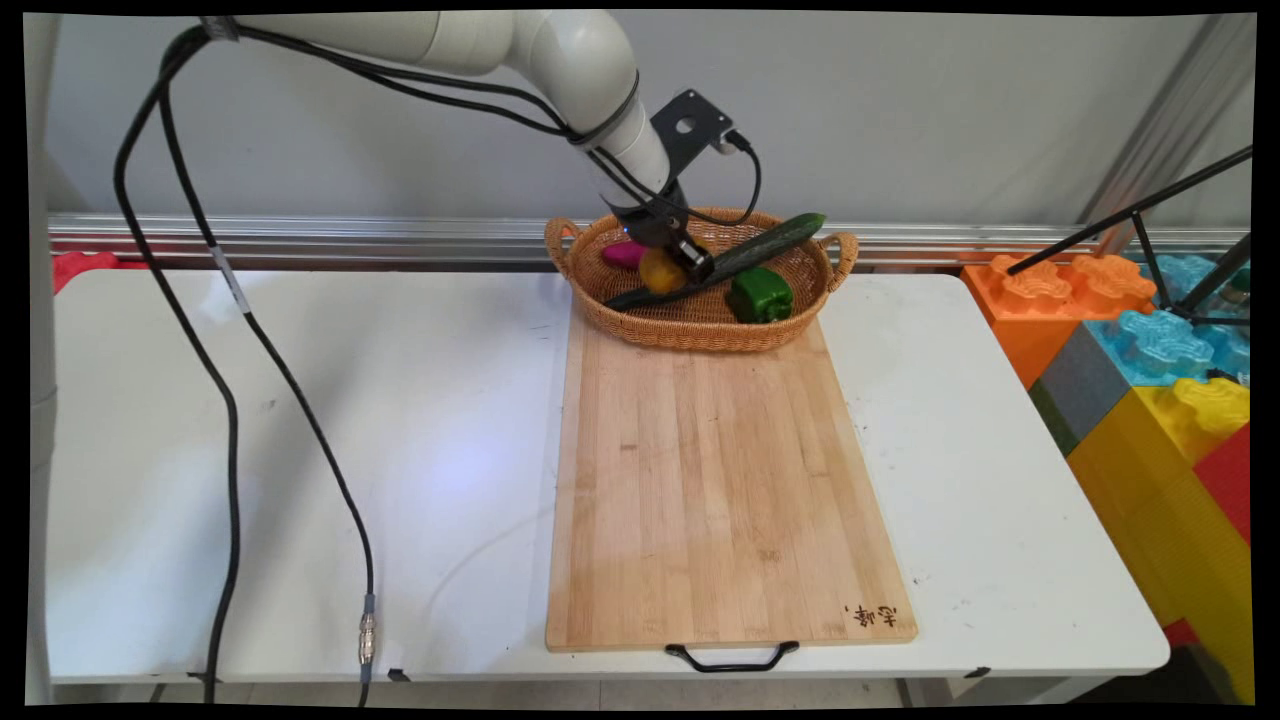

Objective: Place the picked object in the vegetable basket

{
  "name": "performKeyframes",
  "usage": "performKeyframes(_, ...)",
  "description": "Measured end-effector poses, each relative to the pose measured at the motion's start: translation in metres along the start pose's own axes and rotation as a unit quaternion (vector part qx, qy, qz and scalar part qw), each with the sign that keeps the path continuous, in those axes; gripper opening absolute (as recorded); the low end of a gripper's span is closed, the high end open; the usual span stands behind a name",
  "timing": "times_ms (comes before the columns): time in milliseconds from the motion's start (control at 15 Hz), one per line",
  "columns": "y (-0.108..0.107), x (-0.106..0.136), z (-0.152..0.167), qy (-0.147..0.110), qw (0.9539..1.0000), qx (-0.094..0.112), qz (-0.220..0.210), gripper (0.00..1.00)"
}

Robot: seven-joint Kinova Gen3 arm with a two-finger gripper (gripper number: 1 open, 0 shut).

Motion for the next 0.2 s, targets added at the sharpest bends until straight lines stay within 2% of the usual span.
performKeyframes(67,0.0001,-0.0014,0.003,-0.004,1.0,-0.003,-0.008,1.0)
performKeyframes(200,0.0029,-0.0018,0.0062,-0.006,0.9997,-0.012,-0.019,1.0)
